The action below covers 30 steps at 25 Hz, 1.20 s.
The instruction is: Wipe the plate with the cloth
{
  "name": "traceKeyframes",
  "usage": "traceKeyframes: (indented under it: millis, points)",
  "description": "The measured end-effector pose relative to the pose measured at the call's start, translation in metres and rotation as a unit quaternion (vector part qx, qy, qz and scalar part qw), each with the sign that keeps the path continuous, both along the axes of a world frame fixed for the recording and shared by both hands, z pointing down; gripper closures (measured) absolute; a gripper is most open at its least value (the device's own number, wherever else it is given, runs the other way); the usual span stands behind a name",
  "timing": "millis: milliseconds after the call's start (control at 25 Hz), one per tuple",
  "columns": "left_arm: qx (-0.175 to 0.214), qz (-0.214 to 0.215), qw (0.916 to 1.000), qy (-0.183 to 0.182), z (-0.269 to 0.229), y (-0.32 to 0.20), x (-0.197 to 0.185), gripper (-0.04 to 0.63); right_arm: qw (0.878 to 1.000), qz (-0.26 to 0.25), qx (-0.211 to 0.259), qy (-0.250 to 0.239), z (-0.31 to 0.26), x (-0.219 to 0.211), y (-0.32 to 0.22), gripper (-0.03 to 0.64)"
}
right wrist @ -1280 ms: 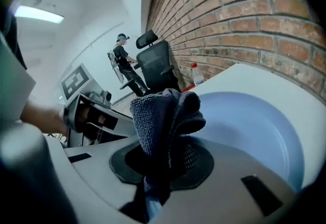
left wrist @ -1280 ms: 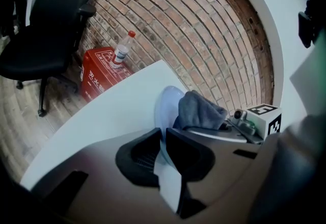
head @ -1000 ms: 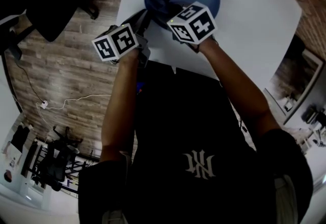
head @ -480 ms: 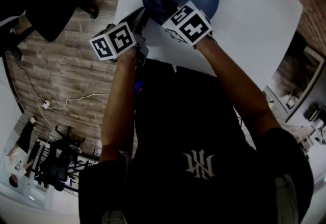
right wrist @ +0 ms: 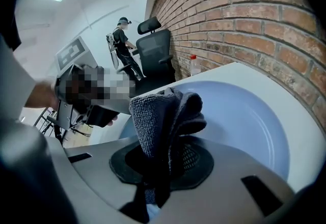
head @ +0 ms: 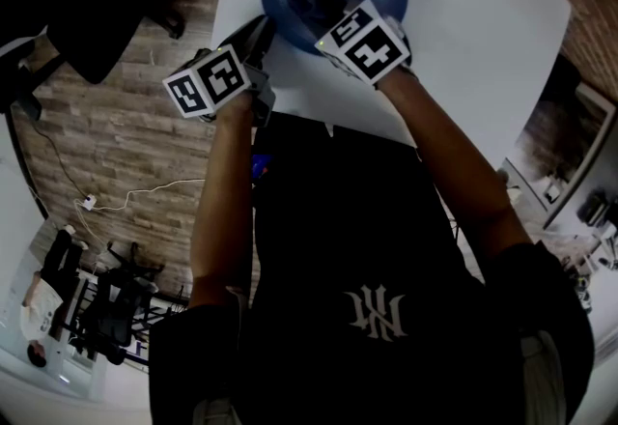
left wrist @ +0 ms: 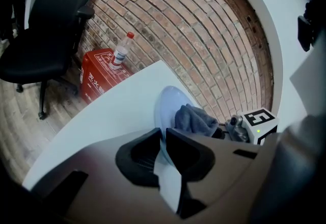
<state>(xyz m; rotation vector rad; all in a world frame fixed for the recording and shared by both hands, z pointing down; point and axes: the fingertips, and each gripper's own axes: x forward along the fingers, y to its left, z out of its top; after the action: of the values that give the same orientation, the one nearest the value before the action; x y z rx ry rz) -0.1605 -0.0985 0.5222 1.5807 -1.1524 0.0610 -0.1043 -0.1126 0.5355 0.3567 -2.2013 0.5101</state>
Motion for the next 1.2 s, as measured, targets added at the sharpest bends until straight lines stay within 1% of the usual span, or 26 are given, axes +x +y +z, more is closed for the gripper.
traceKeyframes:
  millis: [160,400,560,640,760,880,1040,1200]
  points:
    - [0.001,-0.002,1.0,-0.003,0.0,0.0,-0.001,0.555,1.0,0.009,0.006,0.012,0.0,0.013,-0.009,0.532]
    - [0.001,-0.001,1.0,-0.003,-0.001,0.0,0.0,0.555,0.999,0.033,0.026,0.034,0.0,0.044,-0.031,0.532]
    - [0.002,-0.004,1.0,-0.005,0.0,0.0,-0.001,0.555,0.995,0.025,0.064,0.068,0.0,0.059,-0.045,0.532]
    - [0.002,-0.005,1.0,-0.006,0.0,-0.001,-0.001,0.555,0.994,0.024,0.075,0.08,0.0,0.064,-0.05,0.532]
    - [0.001,-0.004,1.0,-0.009,-0.001,0.0,-0.001,0.555,0.993,0.033,0.073,0.083,-0.001,0.069,-0.055,0.532]
    - [-0.001,-0.005,0.9999,-0.012,0.0,0.001,-0.002,0.555,0.993,0.03,0.076,0.09,0.0,0.068,-0.054,0.532]
    - [-0.001,-0.003,0.9998,-0.017,0.0,0.0,-0.002,0.555,0.986,0.028,0.105,0.125,0.001,0.083,-0.064,0.532]
    - [-0.001,-0.005,0.9998,-0.019,0.0,0.001,-0.004,0.555,0.982,0.047,0.114,0.141,0.002,0.103,-0.08,0.532]
